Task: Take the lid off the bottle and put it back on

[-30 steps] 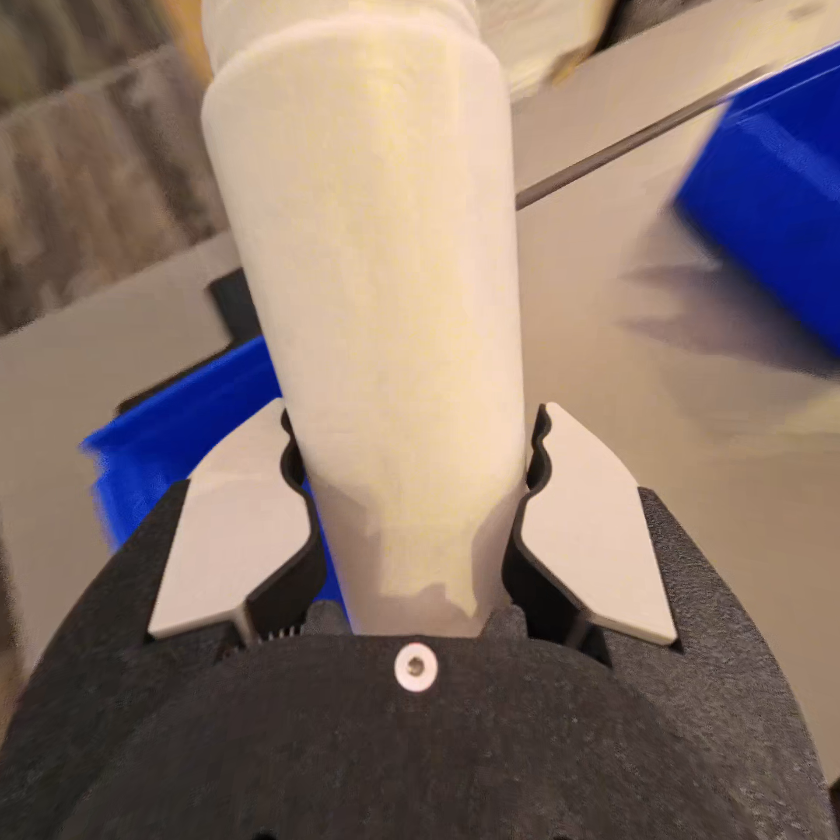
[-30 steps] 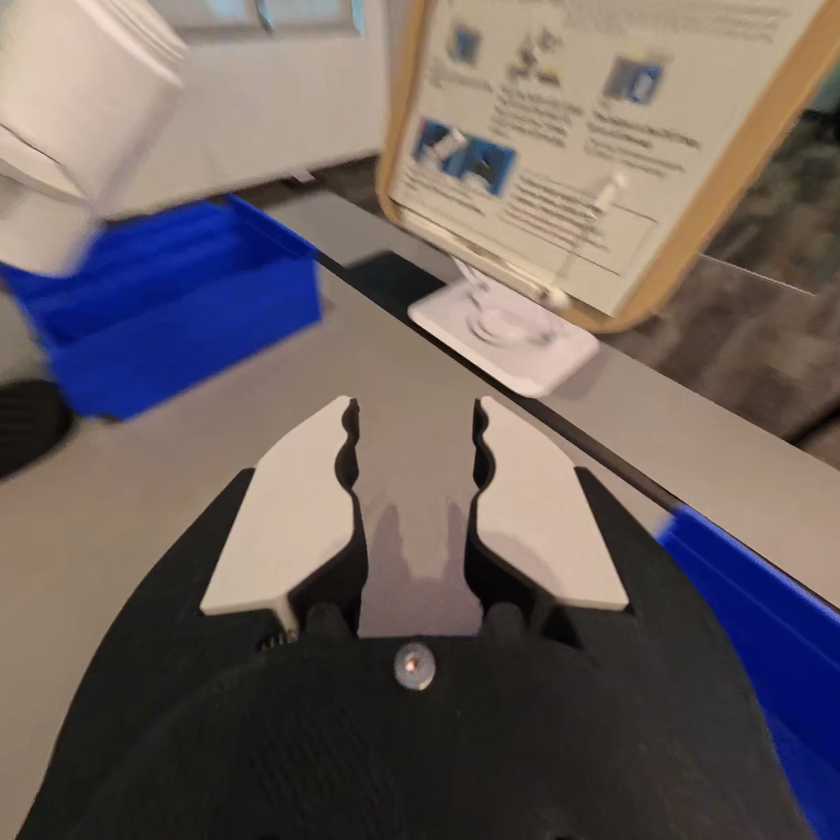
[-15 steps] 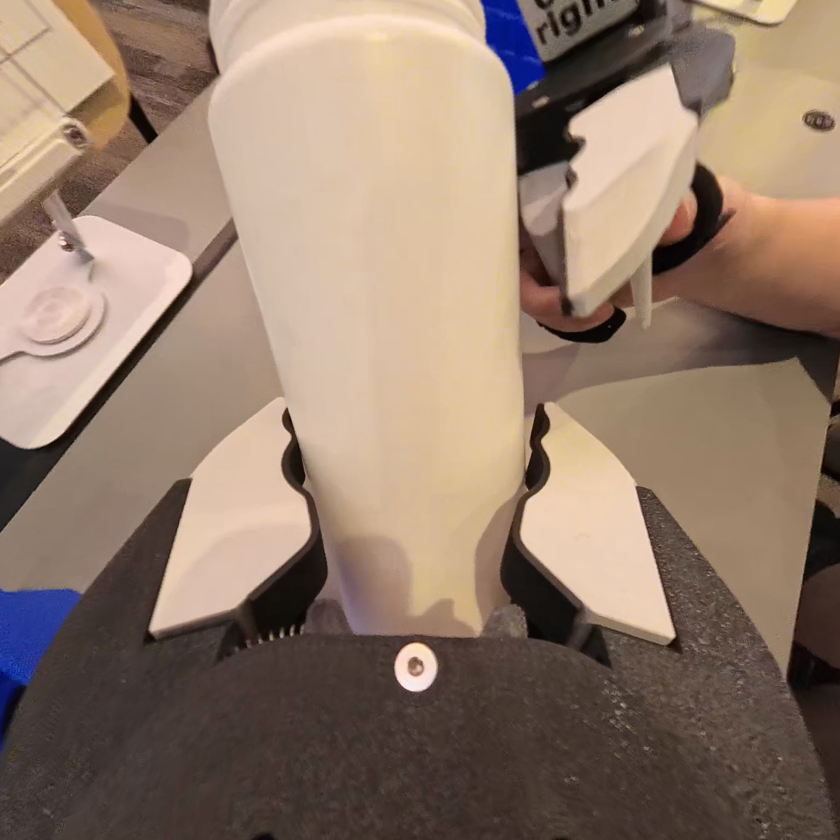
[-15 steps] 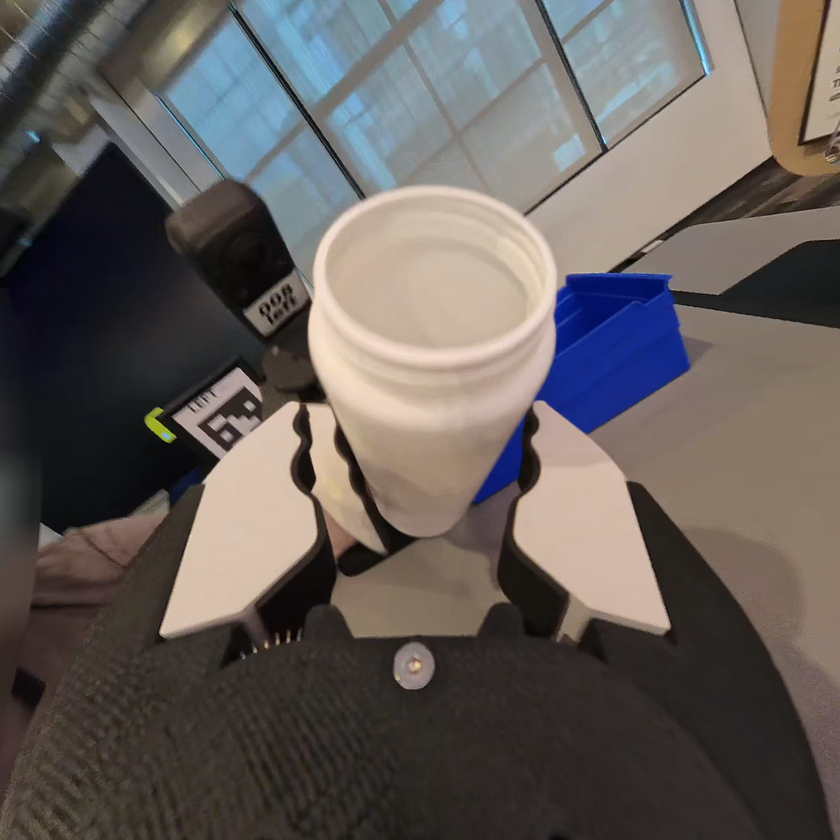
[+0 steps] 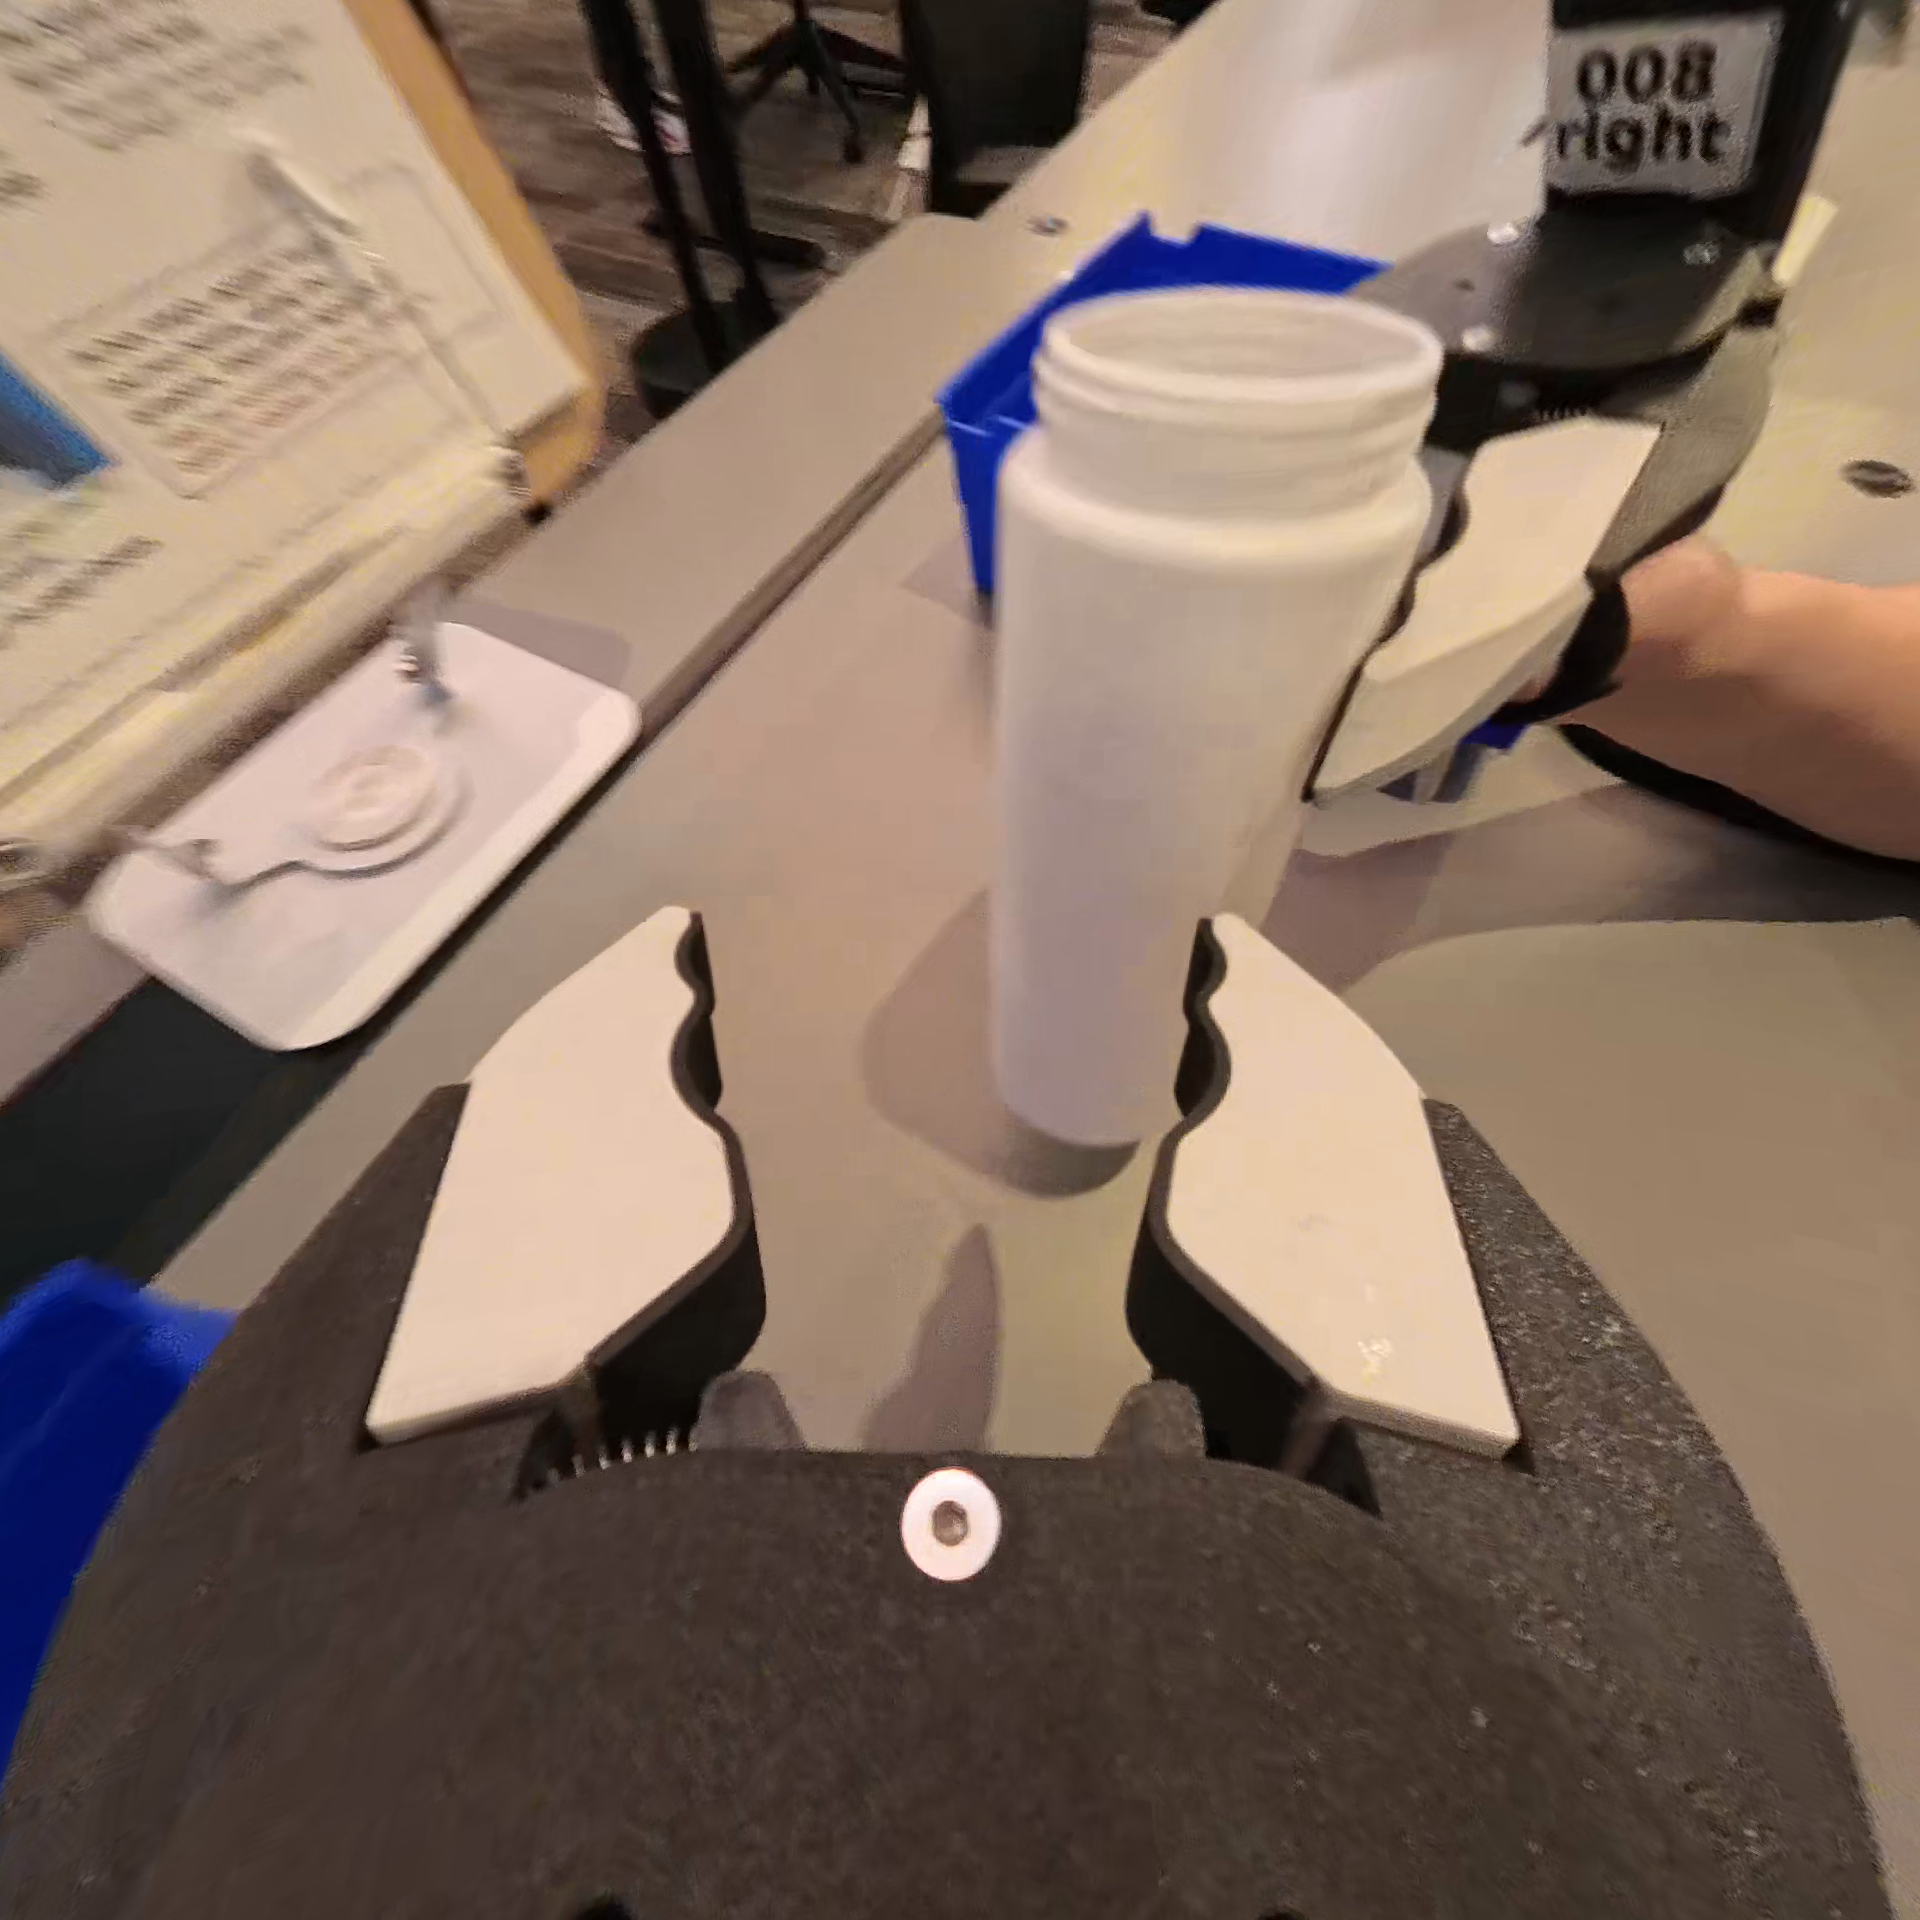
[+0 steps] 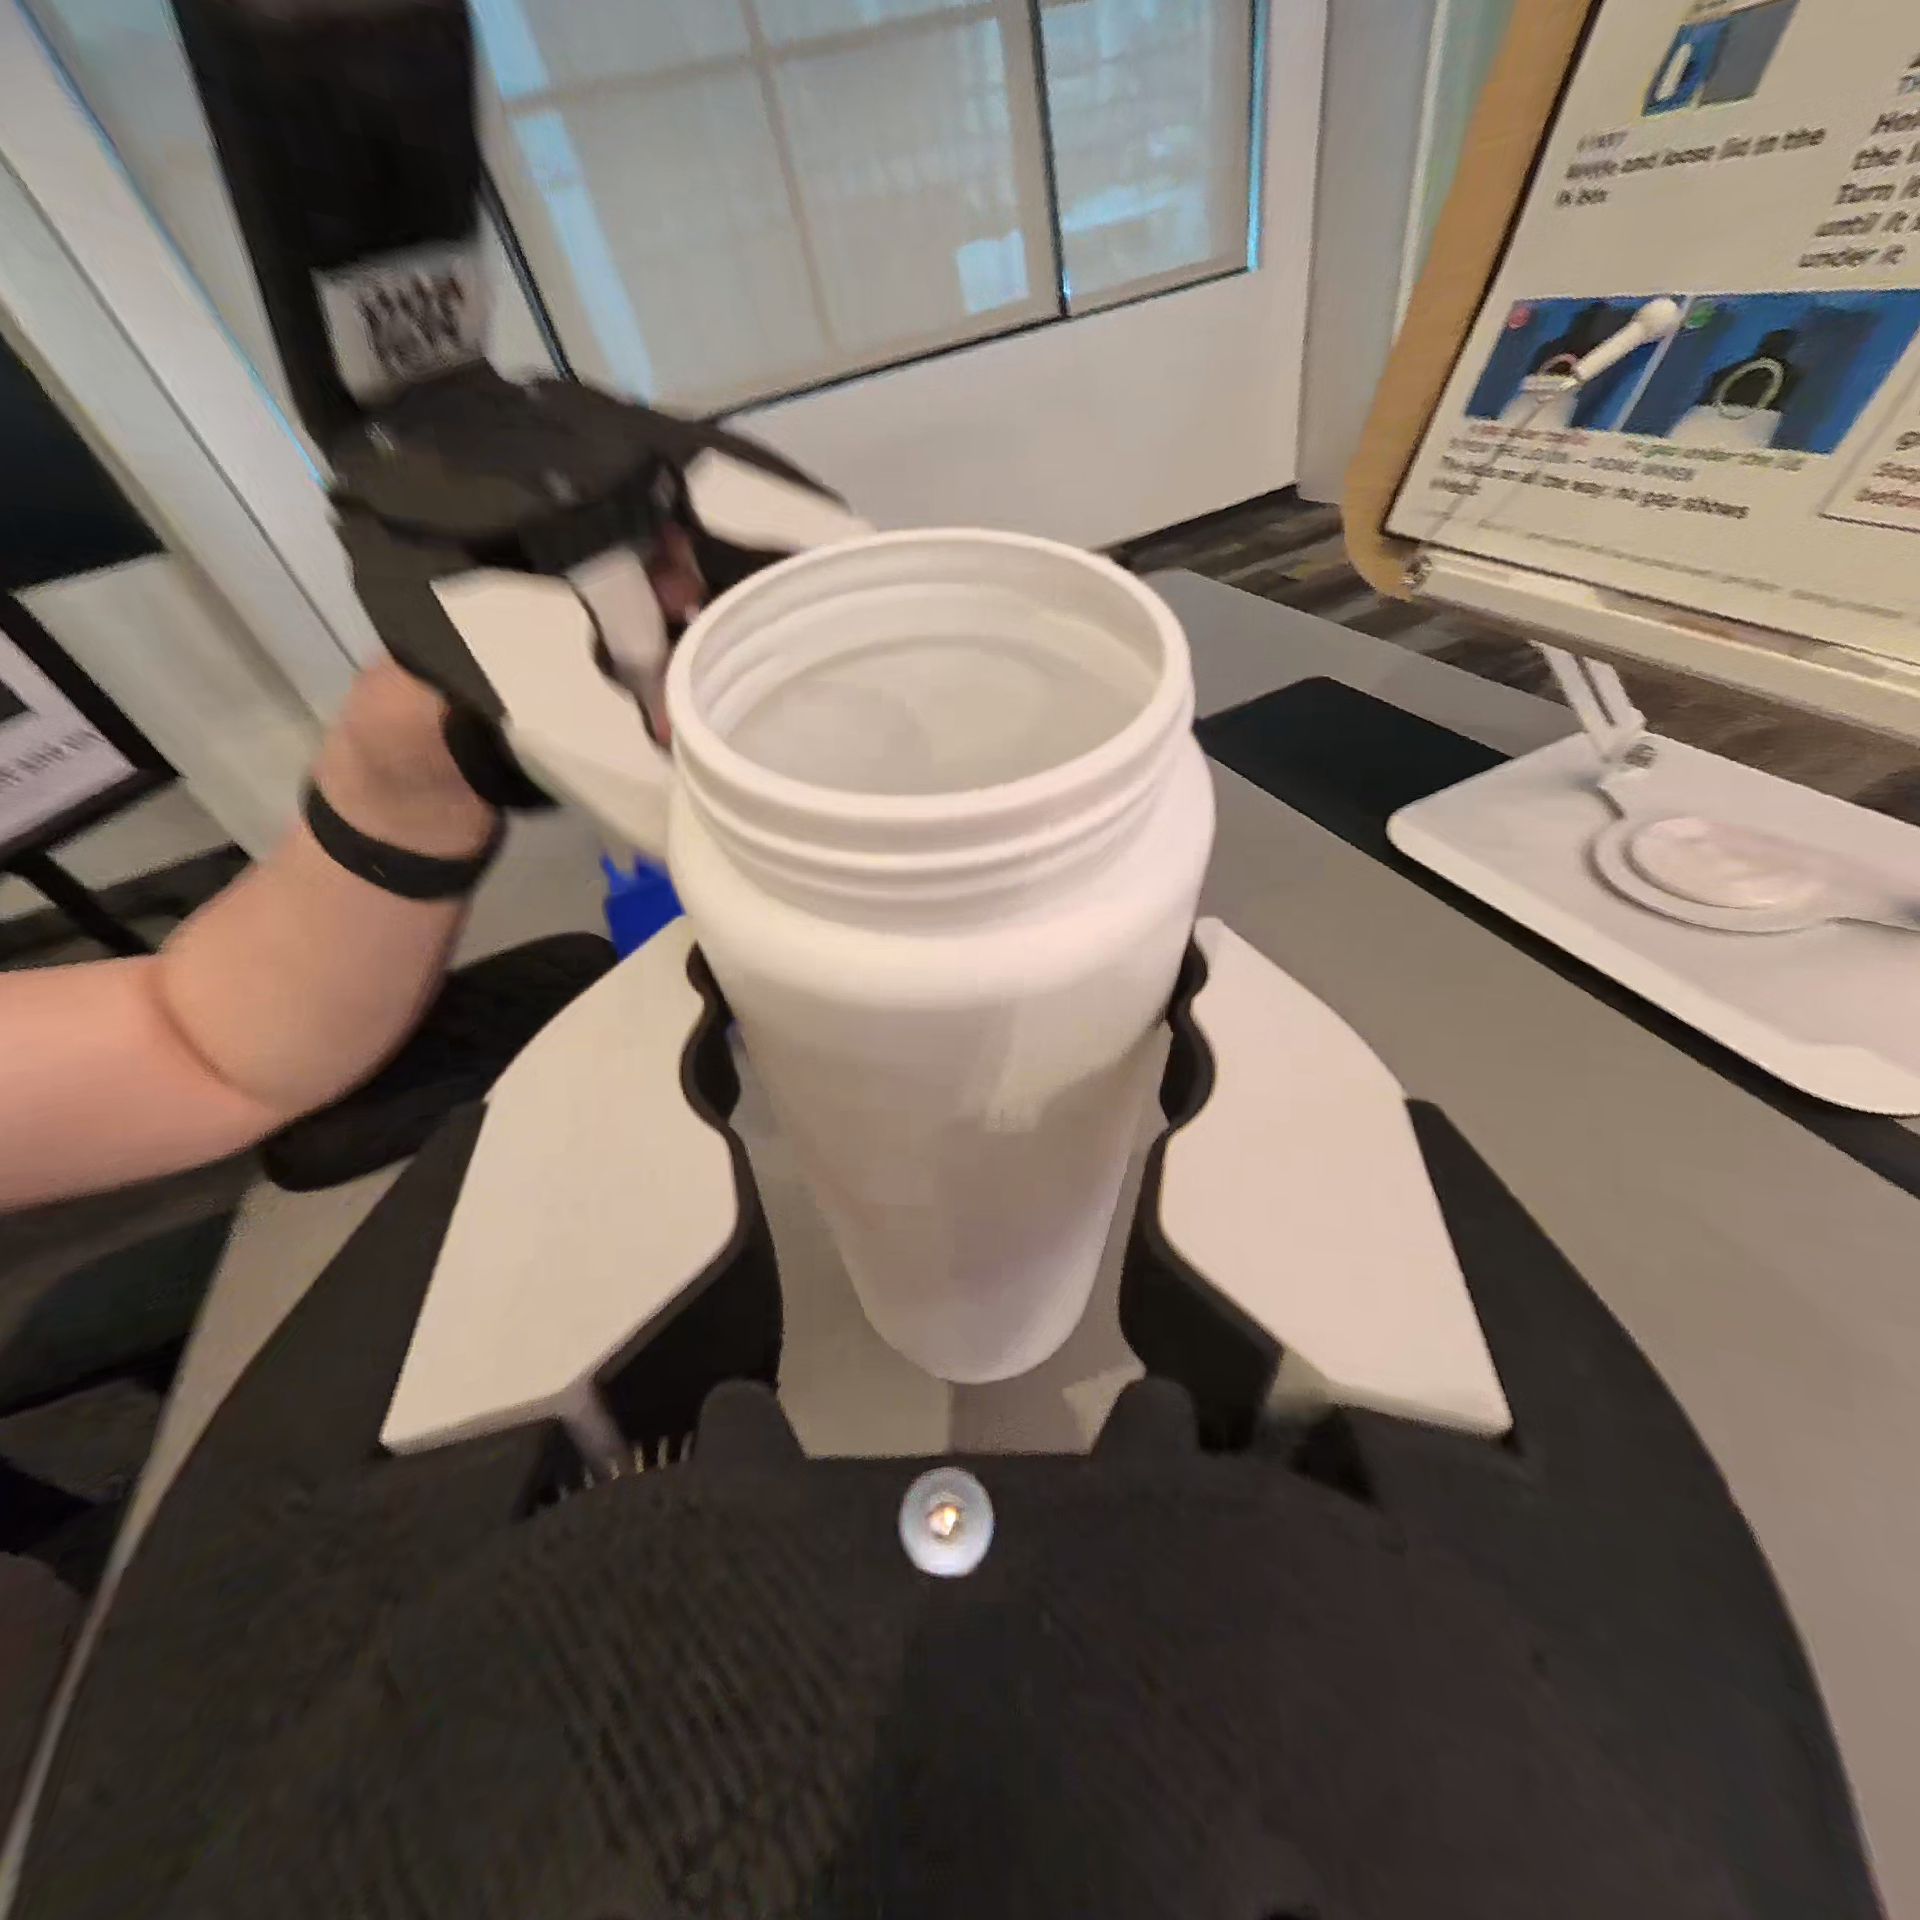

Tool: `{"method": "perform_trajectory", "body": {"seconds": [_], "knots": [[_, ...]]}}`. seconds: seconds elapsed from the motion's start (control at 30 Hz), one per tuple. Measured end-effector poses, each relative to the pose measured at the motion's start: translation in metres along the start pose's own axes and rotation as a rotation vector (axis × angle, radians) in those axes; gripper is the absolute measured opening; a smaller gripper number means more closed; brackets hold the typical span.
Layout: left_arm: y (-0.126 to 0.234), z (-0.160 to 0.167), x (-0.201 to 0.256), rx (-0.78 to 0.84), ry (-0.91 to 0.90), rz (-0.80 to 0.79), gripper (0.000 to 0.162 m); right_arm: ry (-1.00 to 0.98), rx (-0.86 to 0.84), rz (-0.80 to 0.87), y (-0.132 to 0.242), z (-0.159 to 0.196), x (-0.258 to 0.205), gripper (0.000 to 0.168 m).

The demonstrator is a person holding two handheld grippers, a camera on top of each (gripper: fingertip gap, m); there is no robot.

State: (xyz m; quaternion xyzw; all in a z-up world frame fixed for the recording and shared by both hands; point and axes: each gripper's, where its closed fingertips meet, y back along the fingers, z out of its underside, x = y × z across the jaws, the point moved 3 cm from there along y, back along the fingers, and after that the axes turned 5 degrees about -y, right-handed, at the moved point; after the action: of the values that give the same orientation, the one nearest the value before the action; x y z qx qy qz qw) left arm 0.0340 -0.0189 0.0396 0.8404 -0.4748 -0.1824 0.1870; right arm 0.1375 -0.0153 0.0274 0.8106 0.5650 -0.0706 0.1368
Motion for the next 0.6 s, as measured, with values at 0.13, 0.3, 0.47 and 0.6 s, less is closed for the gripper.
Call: {"method": "perform_trajectory", "body": {"seconds": [0.13,0.3,0.47,0.6], "knots": [[0.057,0.007,-0.049,0.030,0.044,-0.167,0.083,0.046,-0.038,0.056,-0.008,0.012,0.008,0.083],[0.093,0.069,-0.098,-0.077,0.186,-0.202,0.073,0.111,-0.102,0.121,-0.017,0.024,0.014,0.084],[0.096,0.119,-0.139,-0.166,0.291,-0.297,0.074,0.088,-0.105,0.133,-0.024,0.030,0.017,0.084],[0.074,0.170,-0.152,-0.434,0.262,-0.354,0.082,0.066,-0.091,0.134,-0.023,0.029,0.020,0.085]]}}
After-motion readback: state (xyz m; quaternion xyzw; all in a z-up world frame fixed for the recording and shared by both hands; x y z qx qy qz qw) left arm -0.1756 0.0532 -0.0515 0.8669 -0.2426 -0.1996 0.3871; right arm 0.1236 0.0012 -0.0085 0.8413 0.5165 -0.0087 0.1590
